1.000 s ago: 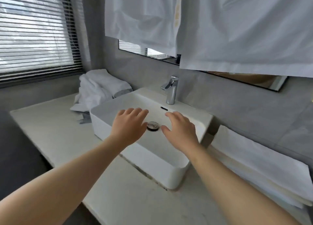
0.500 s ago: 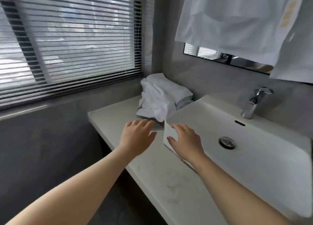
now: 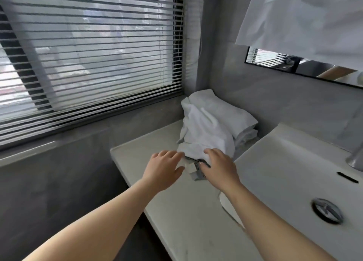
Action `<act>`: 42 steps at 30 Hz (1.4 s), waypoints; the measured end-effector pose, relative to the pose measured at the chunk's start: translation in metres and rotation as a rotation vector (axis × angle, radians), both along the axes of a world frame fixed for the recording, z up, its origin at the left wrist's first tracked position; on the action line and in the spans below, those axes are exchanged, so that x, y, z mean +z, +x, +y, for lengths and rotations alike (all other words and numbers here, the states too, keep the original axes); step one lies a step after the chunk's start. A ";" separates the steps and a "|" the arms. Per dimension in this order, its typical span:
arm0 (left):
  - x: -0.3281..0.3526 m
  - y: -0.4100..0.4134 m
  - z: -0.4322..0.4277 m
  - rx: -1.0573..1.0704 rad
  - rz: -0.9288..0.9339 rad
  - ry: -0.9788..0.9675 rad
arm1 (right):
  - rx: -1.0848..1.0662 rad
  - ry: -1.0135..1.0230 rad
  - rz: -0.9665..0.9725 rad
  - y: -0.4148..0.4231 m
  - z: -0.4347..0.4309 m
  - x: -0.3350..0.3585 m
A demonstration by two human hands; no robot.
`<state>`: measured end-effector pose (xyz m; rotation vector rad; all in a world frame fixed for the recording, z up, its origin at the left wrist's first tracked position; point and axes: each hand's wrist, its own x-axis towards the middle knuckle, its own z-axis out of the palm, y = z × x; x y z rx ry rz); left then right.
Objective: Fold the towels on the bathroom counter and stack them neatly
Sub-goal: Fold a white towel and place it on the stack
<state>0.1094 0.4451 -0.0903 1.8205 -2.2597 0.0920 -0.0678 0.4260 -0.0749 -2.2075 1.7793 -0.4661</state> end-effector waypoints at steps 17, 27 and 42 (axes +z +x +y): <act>-0.043 0.018 -0.179 -0.105 0.156 0.274 | -0.359 0.140 0.087 0.016 -0.136 -0.047; -0.044 0.017 -0.268 -0.263 -0.040 0.121 | -0.496 0.271 0.061 0.029 -0.186 -0.065; -0.075 0.000 -0.306 -0.287 0.214 0.352 | -0.582 0.145 0.068 0.030 -0.184 -0.086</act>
